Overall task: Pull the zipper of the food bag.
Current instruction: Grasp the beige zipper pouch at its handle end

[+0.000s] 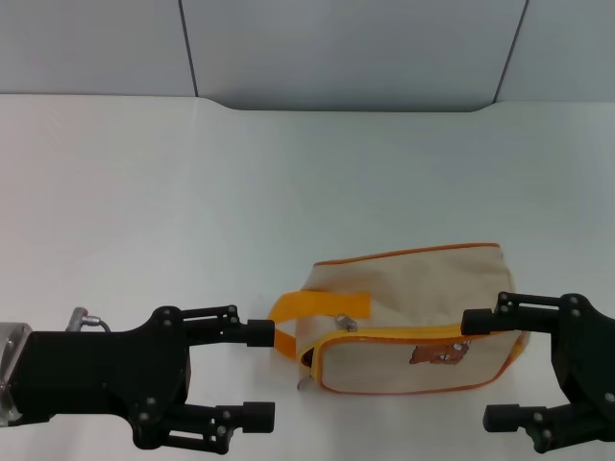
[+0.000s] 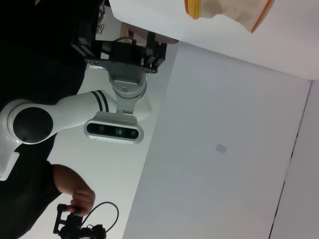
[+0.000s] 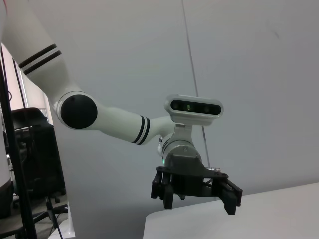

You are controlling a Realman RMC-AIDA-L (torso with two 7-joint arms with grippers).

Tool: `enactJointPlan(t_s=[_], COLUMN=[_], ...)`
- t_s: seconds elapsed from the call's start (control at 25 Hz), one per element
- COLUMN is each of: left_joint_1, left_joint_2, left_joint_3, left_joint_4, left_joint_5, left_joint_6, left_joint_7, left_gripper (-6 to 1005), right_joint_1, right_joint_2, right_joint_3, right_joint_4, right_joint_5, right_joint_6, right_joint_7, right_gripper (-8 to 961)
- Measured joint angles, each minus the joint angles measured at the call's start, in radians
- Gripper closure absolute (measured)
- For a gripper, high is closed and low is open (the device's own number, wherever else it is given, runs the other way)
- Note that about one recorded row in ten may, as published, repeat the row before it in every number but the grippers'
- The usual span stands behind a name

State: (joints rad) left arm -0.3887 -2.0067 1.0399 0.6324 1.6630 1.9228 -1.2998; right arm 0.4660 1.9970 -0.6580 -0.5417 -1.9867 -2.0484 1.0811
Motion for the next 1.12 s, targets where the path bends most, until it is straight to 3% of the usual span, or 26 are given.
enactJointPlan(t_s=[0.56, 0.72, 1.0, 1.12], left_joint_1=[-0.006, -0.006, -0.033, -0.050], left_joint_2=[0.002, -0.002, -0.062, -0.066], left_joint_3=[0.000, 0.007, 0.014, 0.026], left_joint_4=[0.001, -0.021, -0.054, -0.074], left_joint_5=[0.000, 0.009, 0.133, 0.141], left_joint_6=[-0.004, -0.076, -0.282, -0.324], left_joint_7=[0.001, 0.023, 0.056, 0.057], left_gripper=[187, 187, 187, 187], right_joint_1=[0.002, 0.002, -0.007, -0.010], right_joint_2=[0.002, 0.002, 0.002, 0.002], right_joint_3=[0.001, 0.002, 0.003, 0.003], right_joint_4=[-0.001, -0.001, -0.001, -0.001], right_joint_5=[-0.001, -0.001, -0.001, 0.000], right_joint_6=[0.000, 0.006, 0.035, 0.035], right_joint_7=[0.003, 0.003, 0.003, 0.003], right_gripper=[116, 118, 117, 118])
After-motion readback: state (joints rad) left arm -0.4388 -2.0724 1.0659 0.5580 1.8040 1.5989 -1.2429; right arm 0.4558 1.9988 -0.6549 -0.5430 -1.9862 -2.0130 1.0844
